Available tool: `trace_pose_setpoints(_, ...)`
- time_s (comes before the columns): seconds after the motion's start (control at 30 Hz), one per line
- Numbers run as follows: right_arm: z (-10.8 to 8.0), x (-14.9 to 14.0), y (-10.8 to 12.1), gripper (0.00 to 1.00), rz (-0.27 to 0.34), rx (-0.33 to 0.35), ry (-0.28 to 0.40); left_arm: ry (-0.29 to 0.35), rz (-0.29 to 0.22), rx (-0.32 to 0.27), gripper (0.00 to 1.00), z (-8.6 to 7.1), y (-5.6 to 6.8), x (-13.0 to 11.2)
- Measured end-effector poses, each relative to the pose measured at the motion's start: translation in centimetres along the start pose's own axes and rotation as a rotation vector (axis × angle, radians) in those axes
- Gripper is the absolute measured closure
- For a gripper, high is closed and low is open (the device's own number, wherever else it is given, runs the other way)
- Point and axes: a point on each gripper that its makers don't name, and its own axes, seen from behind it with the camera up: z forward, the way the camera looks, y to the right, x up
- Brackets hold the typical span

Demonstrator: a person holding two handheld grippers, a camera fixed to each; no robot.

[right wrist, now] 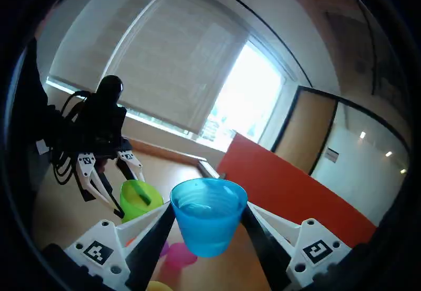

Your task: Pour water

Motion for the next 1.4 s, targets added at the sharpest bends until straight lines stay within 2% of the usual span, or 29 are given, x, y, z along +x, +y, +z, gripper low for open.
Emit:
trace_pose_setpoints(0.67, 0.7, 0.8, 0.3, 0.11, -0.108, 0.000, -0.012, 0.004, 0.005, -0.041, 0.20, 0.5, 1.6, 0.0)
trace_pose_setpoints(1.4, 1.5, 1.1, 0.5, 0.11, -0.210, 0.013, -0.024, 0.028, -0.005, -0.059, 0.20, 0.8, 2.3, 0.3)
